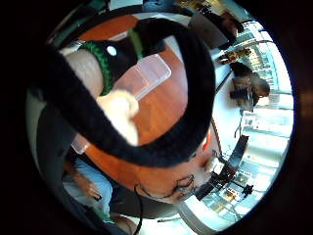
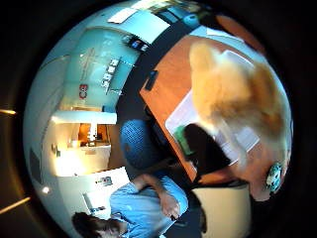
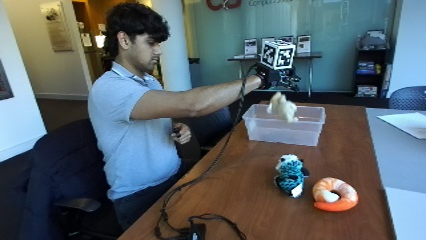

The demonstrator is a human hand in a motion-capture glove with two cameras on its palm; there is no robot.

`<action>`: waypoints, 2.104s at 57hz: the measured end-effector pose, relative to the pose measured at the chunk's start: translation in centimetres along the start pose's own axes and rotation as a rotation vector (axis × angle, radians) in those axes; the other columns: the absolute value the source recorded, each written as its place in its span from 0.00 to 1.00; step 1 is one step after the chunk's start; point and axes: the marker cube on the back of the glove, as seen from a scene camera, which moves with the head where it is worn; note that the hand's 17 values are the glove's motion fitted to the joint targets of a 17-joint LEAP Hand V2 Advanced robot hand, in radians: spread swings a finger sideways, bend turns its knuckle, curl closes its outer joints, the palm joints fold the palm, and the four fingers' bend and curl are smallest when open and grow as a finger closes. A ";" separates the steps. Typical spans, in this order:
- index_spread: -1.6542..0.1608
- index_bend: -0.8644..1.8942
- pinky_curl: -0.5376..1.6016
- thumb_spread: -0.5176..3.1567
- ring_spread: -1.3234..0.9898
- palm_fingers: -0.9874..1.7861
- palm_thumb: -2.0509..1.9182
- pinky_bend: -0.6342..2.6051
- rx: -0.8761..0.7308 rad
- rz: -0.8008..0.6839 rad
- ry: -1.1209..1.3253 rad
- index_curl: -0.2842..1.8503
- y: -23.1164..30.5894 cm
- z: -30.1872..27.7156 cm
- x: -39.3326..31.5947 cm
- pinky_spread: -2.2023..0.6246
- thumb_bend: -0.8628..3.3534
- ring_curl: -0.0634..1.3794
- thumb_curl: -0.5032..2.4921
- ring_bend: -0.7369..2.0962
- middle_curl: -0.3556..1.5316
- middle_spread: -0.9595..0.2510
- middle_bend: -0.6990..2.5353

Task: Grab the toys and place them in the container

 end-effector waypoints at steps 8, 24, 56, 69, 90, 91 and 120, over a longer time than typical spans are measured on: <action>0.74 0.38 0.43 0.53 0.50 0.31 0.48 0.59 0.027 0.013 0.004 0.29 0.6 0.0 1.0 0.76 0.34 0.24 0.21 0.36 0.40 0.74 0.31; 0.74 0.37 0.41 0.51 0.52 0.34 0.50 0.57 0.023 0.258 0.054 0.28 7.5 1.2 12.8 0.78 0.26 0.24 0.21 0.35 0.39 0.74 0.28; 0.73 0.31 0.37 0.54 0.48 0.45 0.55 0.54 -0.106 0.445 0.291 0.23 15.8 16.0 27.4 0.74 0.23 0.33 0.25 0.50 0.44 0.71 0.35; 0.74 0.34 0.42 0.59 0.44 0.65 0.61 0.62 -0.026 0.393 0.046 0.17 15.9 13.8 26.7 0.67 0.28 0.45 0.27 0.69 0.50 0.66 0.43; 0.75 0.36 0.45 0.58 0.45 0.65 0.65 0.62 0.178 0.203 -0.062 0.17 9.0 -1.1 15.5 0.66 0.33 0.46 0.28 0.73 0.53 0.66 0.44; 0.75 0.36 0.45 0.58 0.45 0.66 0.66 0.62 0.183 0.190 -0.055 0.17 8.4 -1.7 14.7 0.66 0.33 0.46 0.28 0.73 0.54 0.66 0.44; 0.76 0.36 0.46 0.58 0.45 0.67 0.64 0.62 0.163 0.077 0.027 0.15 -5.9 -5.1 0.9 0.66 0.37 0.43 0.27 0.74 0.56 0.67 0.44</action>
